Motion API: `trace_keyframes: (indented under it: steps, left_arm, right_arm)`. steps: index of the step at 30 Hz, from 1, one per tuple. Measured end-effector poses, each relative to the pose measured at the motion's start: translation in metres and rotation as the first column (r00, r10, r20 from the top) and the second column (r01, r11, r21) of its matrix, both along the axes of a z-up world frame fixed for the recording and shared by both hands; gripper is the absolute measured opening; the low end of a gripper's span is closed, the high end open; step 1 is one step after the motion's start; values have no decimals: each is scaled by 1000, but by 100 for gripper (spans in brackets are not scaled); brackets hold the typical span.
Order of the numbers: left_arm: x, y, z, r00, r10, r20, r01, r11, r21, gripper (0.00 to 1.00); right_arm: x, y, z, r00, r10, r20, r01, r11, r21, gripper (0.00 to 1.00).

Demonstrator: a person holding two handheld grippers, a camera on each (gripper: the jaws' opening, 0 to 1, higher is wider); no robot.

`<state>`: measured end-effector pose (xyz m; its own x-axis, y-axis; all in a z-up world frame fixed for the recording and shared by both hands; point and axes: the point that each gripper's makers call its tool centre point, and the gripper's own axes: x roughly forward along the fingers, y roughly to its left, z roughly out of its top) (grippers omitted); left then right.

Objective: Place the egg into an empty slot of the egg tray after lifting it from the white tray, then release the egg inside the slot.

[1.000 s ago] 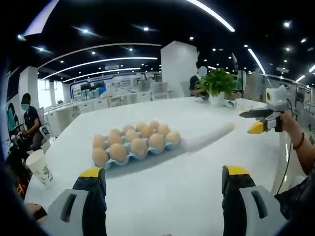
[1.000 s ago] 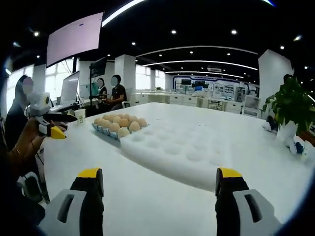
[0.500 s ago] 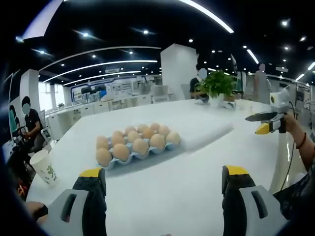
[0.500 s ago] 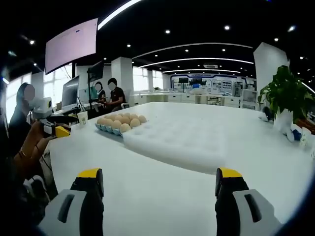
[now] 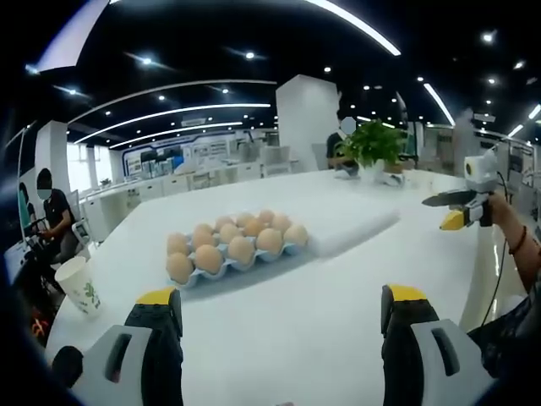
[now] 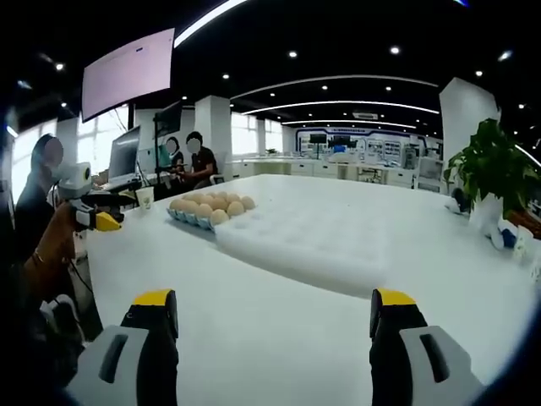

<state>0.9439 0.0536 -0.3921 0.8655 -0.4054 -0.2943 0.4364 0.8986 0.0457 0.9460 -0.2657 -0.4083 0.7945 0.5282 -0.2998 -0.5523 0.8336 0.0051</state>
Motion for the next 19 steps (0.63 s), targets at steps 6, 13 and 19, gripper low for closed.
trace_keyframes:
  steps: [6,13,19]
  left_arm:
    - [-1,0,-2,1000,3,-5,-3,1000,-2,100]
    - [0,0,-1,1000,3,-2,-3,1000,-2,100]
    - [0,-1,-2,1000,3,-5,-3,1000,0,100]
  right_arm:
    - [0,0,0,1000,-2,4,2,1000,-12,98]
    - [-1,-1,0,1000,-4,2,4,1000,-9,98]
    - [-1,-2,-1,1000,-5,0,5,1000,-11,98]
